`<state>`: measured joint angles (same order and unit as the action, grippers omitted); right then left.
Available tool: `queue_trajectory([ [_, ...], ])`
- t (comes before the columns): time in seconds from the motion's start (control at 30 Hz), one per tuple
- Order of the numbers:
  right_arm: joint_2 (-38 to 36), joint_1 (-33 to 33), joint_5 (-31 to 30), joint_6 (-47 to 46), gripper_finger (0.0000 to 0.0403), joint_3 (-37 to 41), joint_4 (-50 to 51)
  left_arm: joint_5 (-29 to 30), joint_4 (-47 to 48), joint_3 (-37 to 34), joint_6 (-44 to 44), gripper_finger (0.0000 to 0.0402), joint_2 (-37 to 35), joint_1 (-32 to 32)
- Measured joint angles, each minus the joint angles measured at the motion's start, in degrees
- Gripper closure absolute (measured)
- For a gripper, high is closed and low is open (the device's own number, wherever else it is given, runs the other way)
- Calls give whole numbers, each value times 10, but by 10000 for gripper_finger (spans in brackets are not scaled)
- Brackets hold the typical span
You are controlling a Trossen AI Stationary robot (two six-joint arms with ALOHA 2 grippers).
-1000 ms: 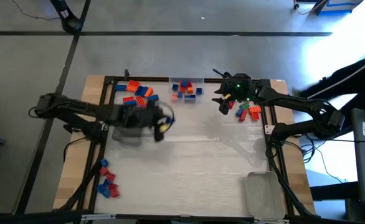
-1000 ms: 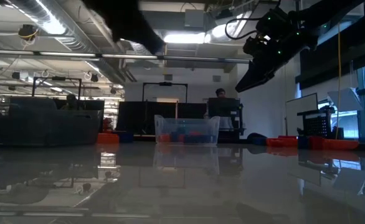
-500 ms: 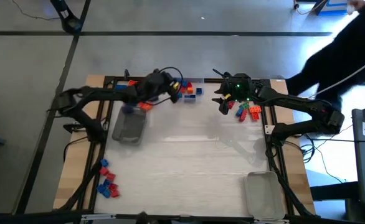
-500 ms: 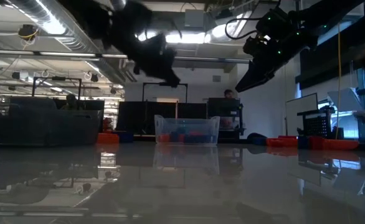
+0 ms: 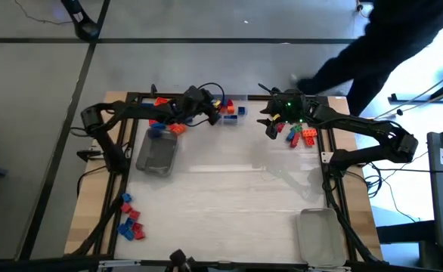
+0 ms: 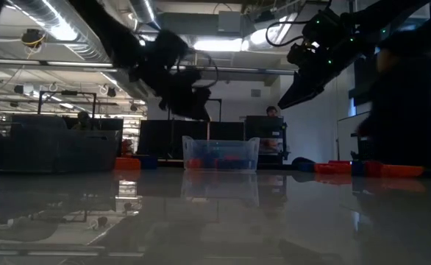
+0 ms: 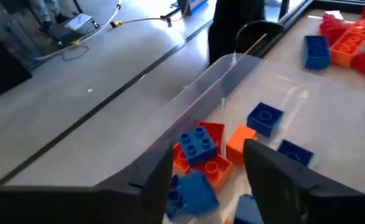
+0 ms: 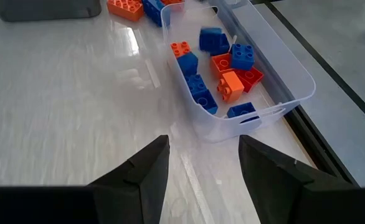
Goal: Sort blocks by size
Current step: Put the blue 4 stud game piece into the transparent bin, then put the red 4 stud game piece into the transparent bin
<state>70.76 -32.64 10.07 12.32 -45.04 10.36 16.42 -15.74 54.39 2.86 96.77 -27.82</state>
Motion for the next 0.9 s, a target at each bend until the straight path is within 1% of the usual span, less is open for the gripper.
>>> queue_trajectory([
  [0.1, 0, 0, 0, 0, 210, 0, 0, 0, 67, 19, 10, 197, -59, 18],
  [0.2, 0, 0, 0, 0, 210, 0, 2, 1, 179, 36, 24, 193, -131, 51],
  [0.33, 0, 0, 0, 0, 210, 0, 2, -6, 317, 44, 40, 197, -227, 126],
  [0.47, 0, 0, 0, 0, 210, 0, 2, -12, 462, 44, 17, 198, -301, 220],
  [0.53, 0, 0, 0, 0, 210, 0, 2, -11, 531, 44, -20, 198, -325, 272],
  [0.63, 0, 0, 0, 0, 210, 0, 1, -12, 624, 44, -99, 201, -343, 356],
  [0.77, 0, 0, 0, 0, 210, 0, 1, -14, 712, 44, -221, 206, -337, 462],
  [0.9, 0, 0, 0, 0, 210, 0, 1, -29, 771, 43, -380, 208, -318, 544],
])
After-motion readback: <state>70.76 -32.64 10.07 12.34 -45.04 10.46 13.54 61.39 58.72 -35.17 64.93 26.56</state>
